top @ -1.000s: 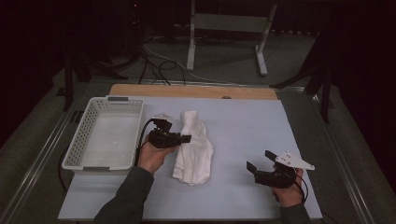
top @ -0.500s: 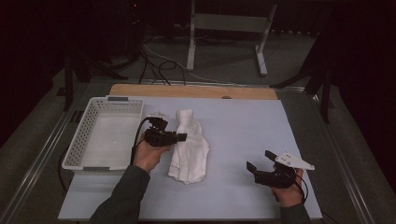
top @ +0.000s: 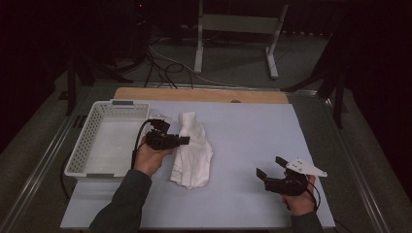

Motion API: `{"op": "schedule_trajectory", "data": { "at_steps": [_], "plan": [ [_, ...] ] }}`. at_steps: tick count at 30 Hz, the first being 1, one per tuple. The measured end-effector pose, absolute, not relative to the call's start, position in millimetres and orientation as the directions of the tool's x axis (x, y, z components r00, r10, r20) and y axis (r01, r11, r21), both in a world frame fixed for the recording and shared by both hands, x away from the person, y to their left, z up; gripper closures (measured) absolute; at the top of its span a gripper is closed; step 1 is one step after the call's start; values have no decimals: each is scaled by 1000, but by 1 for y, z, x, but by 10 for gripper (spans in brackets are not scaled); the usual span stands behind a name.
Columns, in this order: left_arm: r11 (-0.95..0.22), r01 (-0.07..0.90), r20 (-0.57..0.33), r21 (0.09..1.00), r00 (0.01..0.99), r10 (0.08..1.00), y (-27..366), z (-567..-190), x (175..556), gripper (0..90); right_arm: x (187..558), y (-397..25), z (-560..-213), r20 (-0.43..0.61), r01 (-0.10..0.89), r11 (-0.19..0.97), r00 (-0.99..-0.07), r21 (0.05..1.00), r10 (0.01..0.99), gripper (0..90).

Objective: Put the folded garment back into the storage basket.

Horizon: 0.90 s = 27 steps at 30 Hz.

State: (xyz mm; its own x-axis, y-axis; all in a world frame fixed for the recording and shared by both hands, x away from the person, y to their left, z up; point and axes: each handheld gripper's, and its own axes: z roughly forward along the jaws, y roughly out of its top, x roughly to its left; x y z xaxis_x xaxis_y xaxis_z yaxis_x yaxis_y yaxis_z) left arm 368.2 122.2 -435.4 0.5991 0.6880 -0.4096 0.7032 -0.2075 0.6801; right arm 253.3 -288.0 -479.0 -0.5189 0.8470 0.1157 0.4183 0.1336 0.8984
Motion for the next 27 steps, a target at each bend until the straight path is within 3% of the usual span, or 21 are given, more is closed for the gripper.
{"op": "schedule_trajectory", "data": {
  "at_steps": [27],
  "plan": [
    [-191, 714, -409, 674, 576, 707, 138, -433, 372, 749, 253, -288, -479, 117, 418, 132, -518, 899, 847, 94]
  ]
}}
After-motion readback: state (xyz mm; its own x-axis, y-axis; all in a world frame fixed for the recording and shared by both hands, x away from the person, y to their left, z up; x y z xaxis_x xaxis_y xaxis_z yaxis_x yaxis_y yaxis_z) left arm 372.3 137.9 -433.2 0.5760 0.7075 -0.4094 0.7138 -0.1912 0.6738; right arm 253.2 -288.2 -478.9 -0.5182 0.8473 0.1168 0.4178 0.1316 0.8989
